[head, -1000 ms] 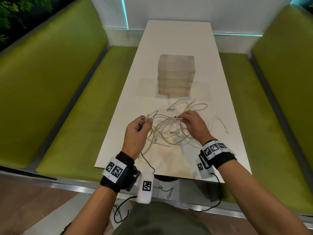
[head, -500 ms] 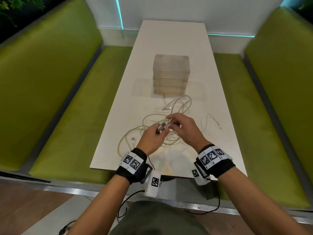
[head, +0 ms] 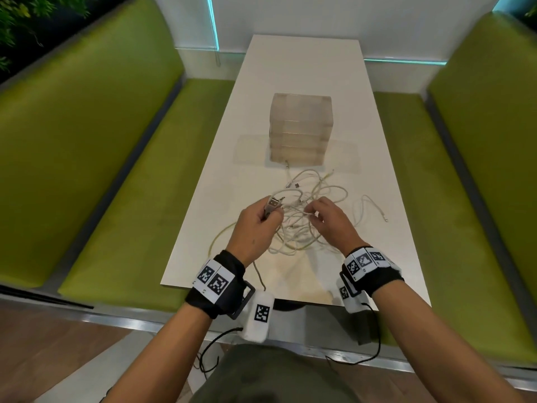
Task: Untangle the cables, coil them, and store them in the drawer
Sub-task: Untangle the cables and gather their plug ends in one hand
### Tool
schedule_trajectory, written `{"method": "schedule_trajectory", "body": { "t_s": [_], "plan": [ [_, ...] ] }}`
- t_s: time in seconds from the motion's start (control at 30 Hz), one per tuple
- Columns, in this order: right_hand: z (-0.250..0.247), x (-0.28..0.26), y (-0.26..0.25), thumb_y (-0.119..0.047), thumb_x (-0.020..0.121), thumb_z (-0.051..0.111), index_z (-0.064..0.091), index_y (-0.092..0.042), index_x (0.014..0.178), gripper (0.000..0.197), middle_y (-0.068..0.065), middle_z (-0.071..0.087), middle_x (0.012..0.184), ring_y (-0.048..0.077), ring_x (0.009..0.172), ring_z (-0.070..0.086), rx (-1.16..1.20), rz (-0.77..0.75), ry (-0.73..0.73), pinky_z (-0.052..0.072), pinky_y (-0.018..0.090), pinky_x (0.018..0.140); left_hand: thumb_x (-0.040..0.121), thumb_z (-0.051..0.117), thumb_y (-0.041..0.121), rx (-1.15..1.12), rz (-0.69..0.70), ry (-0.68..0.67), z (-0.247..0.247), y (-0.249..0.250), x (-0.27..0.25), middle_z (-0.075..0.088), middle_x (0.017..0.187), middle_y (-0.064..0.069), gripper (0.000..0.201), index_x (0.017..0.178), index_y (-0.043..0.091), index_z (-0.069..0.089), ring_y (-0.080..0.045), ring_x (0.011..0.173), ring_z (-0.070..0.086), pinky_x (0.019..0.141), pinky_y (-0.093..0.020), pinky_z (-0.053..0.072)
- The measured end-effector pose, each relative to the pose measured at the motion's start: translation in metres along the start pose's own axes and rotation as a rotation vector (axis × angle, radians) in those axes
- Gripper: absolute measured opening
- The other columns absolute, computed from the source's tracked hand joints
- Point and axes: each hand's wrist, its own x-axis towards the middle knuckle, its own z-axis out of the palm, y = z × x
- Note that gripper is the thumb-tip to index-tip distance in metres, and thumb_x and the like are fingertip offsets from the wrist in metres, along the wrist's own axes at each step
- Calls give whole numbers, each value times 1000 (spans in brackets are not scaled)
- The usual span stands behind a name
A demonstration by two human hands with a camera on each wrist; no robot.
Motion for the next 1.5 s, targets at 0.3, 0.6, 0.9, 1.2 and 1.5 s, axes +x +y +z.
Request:
{"method": "schedule_trajectory", "body": {
  "t_s": [0.3,0.6,0.9,1.2,1.5],
  "plan": [
    [-3,-6,-31,10,86,56,68,-3,113,32,9,52,93,15,85,52,53,-207,-26,38,1,76,93,56,37,151,-220,-3,8,-23,18,37,64,5,33,73,14,42,-13,57,33,54,-27,30],
    [-2,-9,-39,-7,89,60,70,-2,96,12,9,54,89,16,81,51,93,-168,-14,39,24,74,97,50,27,472,-107,-227,11,-34,23,48,63,4,15,88,16,46,-11,56,44,52,-24,31],
    [6,6,-37,-8,86,59,54,-7,100,15,3,52,94,24,77,54,-62,-115,-43,46,38,67,96,51,22,306,-28,-138,8,-21,14,38,61,2,29,73,8,42,-13,56,32,51,-22,26],
    [15,-7,-39,-17,90,59,43,-25,97,19,-9,51,84,2,69,47,122,-120,-22,38,12,62,97,50,22,24,-50,153,-5,-11,21,35,54,14,35,64,31,47,-7,52,30,53,-28,29],
    [17,12,-13,-13,86,59,58,-17,84,4,-6,53,92,13,75,49,-19,-8,-94,44,31,73,98,48,19,-121,74,161,-13,30,25,31,57,7,28,73,7,42,-12,50,26,46,-24,25]
  ]
}}
